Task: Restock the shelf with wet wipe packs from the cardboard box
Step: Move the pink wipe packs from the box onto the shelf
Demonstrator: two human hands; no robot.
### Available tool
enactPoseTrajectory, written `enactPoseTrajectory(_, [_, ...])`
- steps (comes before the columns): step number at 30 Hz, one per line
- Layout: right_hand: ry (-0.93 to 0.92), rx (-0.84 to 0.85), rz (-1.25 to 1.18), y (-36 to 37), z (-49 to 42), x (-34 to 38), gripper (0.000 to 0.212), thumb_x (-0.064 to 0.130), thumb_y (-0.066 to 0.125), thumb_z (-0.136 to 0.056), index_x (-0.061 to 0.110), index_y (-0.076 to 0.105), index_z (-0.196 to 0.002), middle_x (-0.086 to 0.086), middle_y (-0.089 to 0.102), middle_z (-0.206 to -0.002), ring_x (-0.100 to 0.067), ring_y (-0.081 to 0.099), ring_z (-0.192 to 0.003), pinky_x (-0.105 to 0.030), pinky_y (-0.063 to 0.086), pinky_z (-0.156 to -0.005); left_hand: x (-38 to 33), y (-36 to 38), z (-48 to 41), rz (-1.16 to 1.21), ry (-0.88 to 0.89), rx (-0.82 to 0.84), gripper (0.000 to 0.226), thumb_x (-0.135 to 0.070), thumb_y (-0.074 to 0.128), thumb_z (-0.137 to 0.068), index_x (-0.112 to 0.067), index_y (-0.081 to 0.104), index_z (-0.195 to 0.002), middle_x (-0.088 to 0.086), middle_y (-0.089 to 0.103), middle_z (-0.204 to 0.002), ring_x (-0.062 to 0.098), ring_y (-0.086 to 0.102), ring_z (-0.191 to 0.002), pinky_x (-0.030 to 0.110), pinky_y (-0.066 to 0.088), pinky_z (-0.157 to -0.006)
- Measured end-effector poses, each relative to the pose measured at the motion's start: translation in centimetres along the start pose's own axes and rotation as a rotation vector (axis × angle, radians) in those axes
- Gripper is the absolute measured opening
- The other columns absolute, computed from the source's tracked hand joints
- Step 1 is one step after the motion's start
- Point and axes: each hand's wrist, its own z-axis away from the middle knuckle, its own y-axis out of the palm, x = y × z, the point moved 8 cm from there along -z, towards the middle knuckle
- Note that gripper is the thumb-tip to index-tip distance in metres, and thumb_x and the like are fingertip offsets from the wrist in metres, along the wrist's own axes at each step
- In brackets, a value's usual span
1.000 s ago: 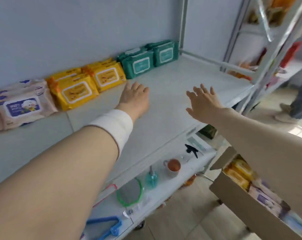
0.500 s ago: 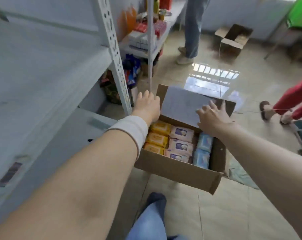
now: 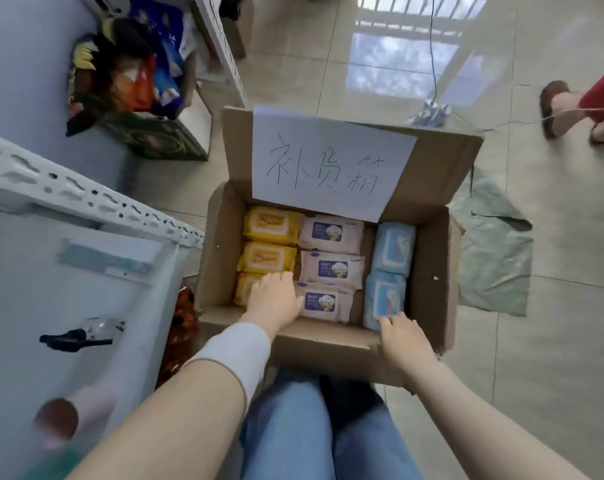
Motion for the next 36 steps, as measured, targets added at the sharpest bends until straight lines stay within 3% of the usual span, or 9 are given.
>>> enactPoseTrajectory(6, [0.082,0.180,-0.450,8.0,-13.2,1.6,0.058,0.036,0.048,-0.095,0.012,0.027,-0.144,-0.011,0.042,-0.142,-0.025,0.043,-0.130,-0.032,0.035,-0.104,-0.9,6.7,-16.2,0.546,-0.177,0.076,0.046,-0.026,0.051,-0.094,-0.006,0.041,-0.135,0.014,0.049,-0.138,0.029,0.048,-0.126,0.035,0.039,-0.102])
enactPoseTrajectory(11, [0.219,0.179,-0.716,13.4,-21.0,1.9,0.061,0.037,0.053,-0.092,0.003,0.030,-0.138,-0.017,0.047,-0.137,-0.030,0.047,-0.125,-0.032,0.039,-0.101,0.8,9.6,-25.9,0.802,-0.380,-0.170,0.056,-0.032,0.057,-0.090,-0.001,0.041,-0.134,0.016,0.050,-0.137,0.031,0.049,-0.124,0.031,0.041,-0.097])
enactPoseTrajectory(15, [0.450,0.157,-0.998,14.5,-22.1,1.7,0.086,0.036,0.074,-0.076,-0.002,0.028,-0.138,-0.017,0.046,-0.140,-0.029,0.047,-0.127,-0.029,0.039,-0.098,1.7,10.4,-26.9,0.870,-0.467,-0.303,0.065,-0.037,0.065,-0.084,0.001,0.041,-0.132,0.016,0.049,-0.135,0.030,0.048,-0.124,0.031,0.042,-0.096])
enactPoseTrajectory(19, [0.438,0.274,-1.049,14.6,-22.2,2.1,0.061,0.041,0.074,-0.075,0.004,0.055,-0.121,-0.012,0.064,-0.116,-0.026,0.061,-0.106,-0.024,0.043,-0.078,1.9,11.5,-26.8,1.006,-0.480,-0.275,0.041,-0.032,0.066,-0.084,0.004,0.050,-0.095,0.024,0.062,-0.114,0.034,0.060,-0.108,0.029,0.045,-0.074])
enactPoseTrajectory(23, [0.446,0.318,-1.162,14.8,-22.0,1.9,0.032,0.040,0.075,-0.075,0.013,0.060,-0.082,0.003,0.058,-0.069,-0.012,0.055,-0.061,-0.015,0.044,-0.052,0.2,10.7,-27.1,0.932,-0.378,-0.189,0.048,-0.035,0.062,-0.087,0.003,0.057,-0.116,0.007,0.063,-0.113,0.021,0.059,-0.105,0.016,0.036,-0.070])
enactPoseTrajectory(25, [0.447,0.284,-1.275,14.8,-22.0,1.9,0.028,0.035,0.077,-0.074,0.018,0.054,-0.075,0.009,0.055,-0.064,-0.004,0.052,-0.057,-0.009,0.039,-0.044,-0.8,10.5,-27.6,0.849,-0.341,-0.143,0.050,-0.038,0.060,-0.088,0.001,0.057,-0.119,0.010,0.063,-0.118,0.023,0.058,-0.110,0.016,0.033,-0.069])
enactPoseTrajectory(31, [0.356,0.268,-1.608,14.4,-21.6,3.2,0.020,0.016,0.075,-0.078,0.018,0.062,-0.093,0.002,0.068,-0.087,-0.012,0.064,-0.078,-0.014,0.053,-0.062,-1.4,9.0,-29.3,0.626,-0.231,-0.235,0.071,-0.059,0.070,-0.069,-0.007,0.058,-0.116,0.009,0.062,-0.120,0.028,0.059,-0.109,0.035,0.049,-0.089])
enactPoseTrajectory(34, [0.339,0.274,-1.597,14.3,-21.9,3.1,0.022,0.017,0.074,-0.079,0.019,0.062,-0.096,0.000,0.067,-0.094,-0.018,0.064,-0.087,-0.031,0.055,-0.080,-1.6,9.0,-29.9,0.674,-0.225,-0.192,0.082,-0.055,0.075,-0.065,-0.010,0.049,-0.128,0.006,0.058,-0.128,0.024,0.057,-0.116,0.033,0.050,-0.091])
enactPoseTrajectory(36, [0.322,0.283,-1.587,14.1,-22.0,3.1,0.023,0.017,0.073,-0.079,0.017,0.060,-0.099,0.002,0.066,-0.092,-0.016,0.063,-0.084,-0.029,0.053,-0.077,-1.5,9.1,-30.4,0.774,-0.217,-0.127,0.078,-0.049,0.078,-0.065,-0.011,0.049,-0.127,0.007,0.059,-0.128,0.024,0.059,-0.115,0.038,0.053,-0.092])
